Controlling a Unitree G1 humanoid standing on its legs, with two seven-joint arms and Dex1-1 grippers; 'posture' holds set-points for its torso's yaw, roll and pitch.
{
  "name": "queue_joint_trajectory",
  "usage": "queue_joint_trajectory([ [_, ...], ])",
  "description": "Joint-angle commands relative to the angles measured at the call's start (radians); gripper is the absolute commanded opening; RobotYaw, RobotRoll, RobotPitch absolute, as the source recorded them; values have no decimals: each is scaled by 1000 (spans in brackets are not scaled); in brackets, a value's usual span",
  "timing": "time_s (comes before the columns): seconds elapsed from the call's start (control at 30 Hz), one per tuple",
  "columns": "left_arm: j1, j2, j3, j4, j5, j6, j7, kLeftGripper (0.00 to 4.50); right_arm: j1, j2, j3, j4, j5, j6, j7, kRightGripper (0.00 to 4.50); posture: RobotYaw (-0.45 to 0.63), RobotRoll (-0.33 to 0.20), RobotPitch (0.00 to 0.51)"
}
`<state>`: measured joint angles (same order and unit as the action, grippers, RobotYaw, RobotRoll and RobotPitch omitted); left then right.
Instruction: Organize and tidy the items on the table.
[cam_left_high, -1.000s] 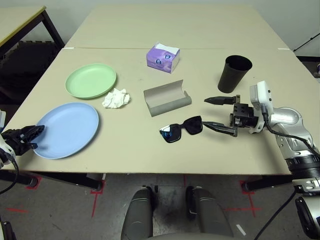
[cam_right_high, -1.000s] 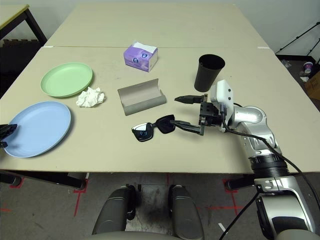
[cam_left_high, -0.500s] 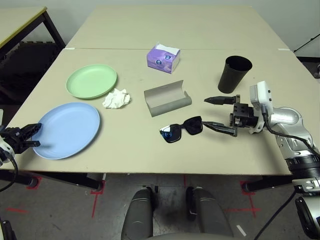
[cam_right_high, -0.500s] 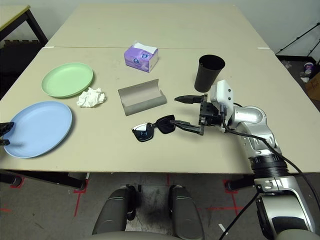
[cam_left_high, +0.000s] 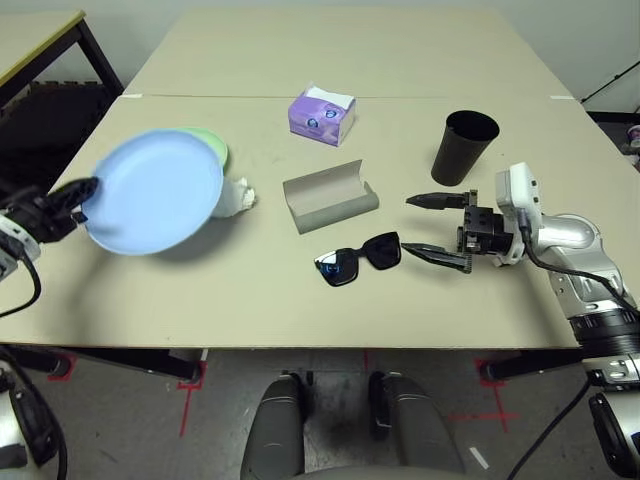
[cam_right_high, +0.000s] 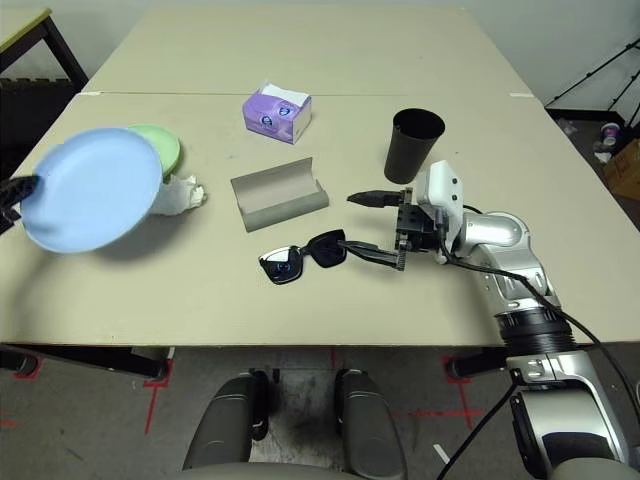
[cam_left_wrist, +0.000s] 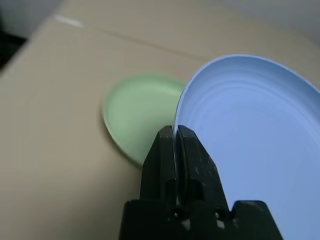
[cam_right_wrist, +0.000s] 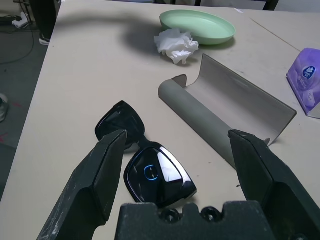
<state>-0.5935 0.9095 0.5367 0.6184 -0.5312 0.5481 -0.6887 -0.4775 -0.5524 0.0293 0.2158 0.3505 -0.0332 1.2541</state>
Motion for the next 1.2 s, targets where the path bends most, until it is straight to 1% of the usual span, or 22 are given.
queue_joint_trajectory([
  [0.03, -81, -41, -29, 79, 53, -80, 78, 15, 0, 1, 9, -4, -7, -5, -2, 4500, -29, 0, 143],
  [0.1, -132, -64, -38, 113, 73, -112, 123, 15, 2, 1, 8, -11, -6, -2, -4, 4500, -32, 0, 144],
  [0.2, -231, -114, -54, 171, 113, -166, 241, 15, 5, -1, 8, -20, -5, 2, -6, 4500, -35, 0, 145],
  [0.27, -282, -133, -56, 214, 129, -191, 298, 15, 7, -1, 9, -24, -4, 4, -7, 4500, -35, 0, 145],
  [0.37, -355, -150, -55, 297, 154, -231, 401, 15, 8, -1, 10, -31, -4, 9, -9, 4500, -37, 0, 145],
  [0.47, -398, -157, -58, 361, 171, -259, 454, 15, 7, 0, 10, -34, -3, 11, -12, 4500, -41, 0, 144],
  [0.63, -416, -151, -72, 442, 208, -309, 515, 15, 11, -1, 10, -47, -2, 16, -19, 4500, -47, 0, 144],
  [0.83, -386, -150, -69, 482, 223, -330, 556, 15, 20, -2, 8, -64, 2, 26, -24, 4500, -49, 0, 144],
  [1.2, -385, -160, -72, 495, 223, -337, 533, 15, 21, -4, 8, -71, -1, 32, -24, 4500, -49, 0, 140],
])
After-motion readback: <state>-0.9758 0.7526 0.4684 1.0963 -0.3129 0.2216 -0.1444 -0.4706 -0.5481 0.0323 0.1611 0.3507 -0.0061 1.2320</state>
